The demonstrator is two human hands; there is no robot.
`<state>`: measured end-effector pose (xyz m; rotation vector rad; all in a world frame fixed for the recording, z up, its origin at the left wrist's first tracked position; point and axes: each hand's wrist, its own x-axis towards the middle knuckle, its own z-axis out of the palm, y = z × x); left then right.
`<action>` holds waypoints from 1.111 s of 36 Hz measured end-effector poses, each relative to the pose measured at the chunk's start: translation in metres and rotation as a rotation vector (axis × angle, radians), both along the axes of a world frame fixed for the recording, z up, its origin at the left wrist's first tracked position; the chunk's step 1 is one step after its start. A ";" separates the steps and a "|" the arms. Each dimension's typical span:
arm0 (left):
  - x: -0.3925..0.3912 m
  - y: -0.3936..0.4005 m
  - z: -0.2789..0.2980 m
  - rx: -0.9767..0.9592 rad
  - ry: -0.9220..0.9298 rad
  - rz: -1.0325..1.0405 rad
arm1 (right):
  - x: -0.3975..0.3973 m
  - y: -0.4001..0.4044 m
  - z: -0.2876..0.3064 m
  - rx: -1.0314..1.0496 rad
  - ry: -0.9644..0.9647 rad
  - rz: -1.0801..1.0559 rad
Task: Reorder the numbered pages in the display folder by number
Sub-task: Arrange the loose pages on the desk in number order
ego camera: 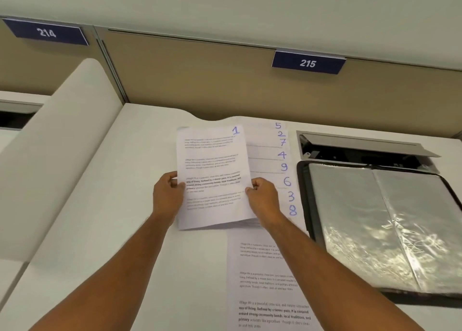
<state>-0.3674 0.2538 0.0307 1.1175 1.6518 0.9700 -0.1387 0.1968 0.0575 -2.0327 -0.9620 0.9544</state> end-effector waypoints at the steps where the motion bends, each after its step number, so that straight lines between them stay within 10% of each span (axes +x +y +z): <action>1: -0.004 0.005 -0.001 0.008 0.023 0.012 | -0.006 0.005 -0.001 -0.005 -0.007 0.011; 23: -0.033 0.120 -0.014 0.099 0.385 -0.052 | -0.062 0.105 -0.022 -0.018 -0.086 0.023; 32: -0.022 0.127 -0.037 0.308 0.689 -0.264 | -0.066 0.100 -0.046 0.232 -0.693 0.287; 40: -0.012 0.127 -0.052 0.259 0.752 -0.420 | -0.066 0.095 -0.065 0.190 -0.781 0.488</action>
